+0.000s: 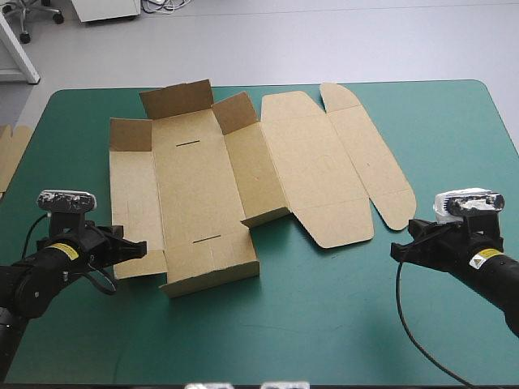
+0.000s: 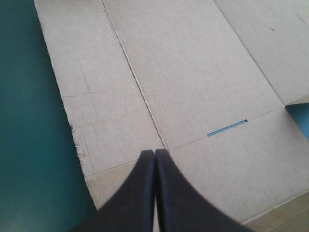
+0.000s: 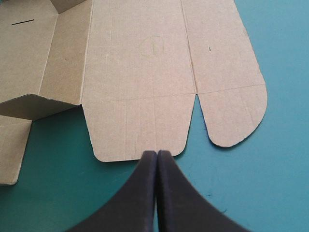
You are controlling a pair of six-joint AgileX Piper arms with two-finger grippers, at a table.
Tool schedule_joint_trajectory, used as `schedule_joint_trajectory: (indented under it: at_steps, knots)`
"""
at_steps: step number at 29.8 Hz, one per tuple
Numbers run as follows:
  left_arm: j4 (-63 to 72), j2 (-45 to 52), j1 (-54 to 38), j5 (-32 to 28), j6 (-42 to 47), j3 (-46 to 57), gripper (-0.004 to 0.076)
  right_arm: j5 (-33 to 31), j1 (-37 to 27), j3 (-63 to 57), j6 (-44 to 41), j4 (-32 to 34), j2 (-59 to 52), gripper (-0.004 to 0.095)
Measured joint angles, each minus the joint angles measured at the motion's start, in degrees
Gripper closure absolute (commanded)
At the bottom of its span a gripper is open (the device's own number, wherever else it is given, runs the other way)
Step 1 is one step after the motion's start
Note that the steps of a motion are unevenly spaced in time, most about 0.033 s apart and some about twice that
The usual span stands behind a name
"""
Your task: Fold the box
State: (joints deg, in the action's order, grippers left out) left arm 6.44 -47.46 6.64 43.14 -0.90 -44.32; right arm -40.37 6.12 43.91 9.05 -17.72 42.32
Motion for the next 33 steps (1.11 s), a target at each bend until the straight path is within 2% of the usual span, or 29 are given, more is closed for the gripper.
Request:
schedule_joint_trajectory:
  at_steps: [26, 33]
  knots:
    - [0.00, 0.00, 0.00, 0.65, 0.00, -0.02, 0.0734, 0.00, 0.00, 0.00, 0.00, -0.10, 0.00, 0.0927]
    - [-1.00, -0.71, 0.00, -0.05, 0.21, -3.16, 0.0732, 0.87, 0.00, 0.00, 0.00, -0.10, 0.00, 0.0927]
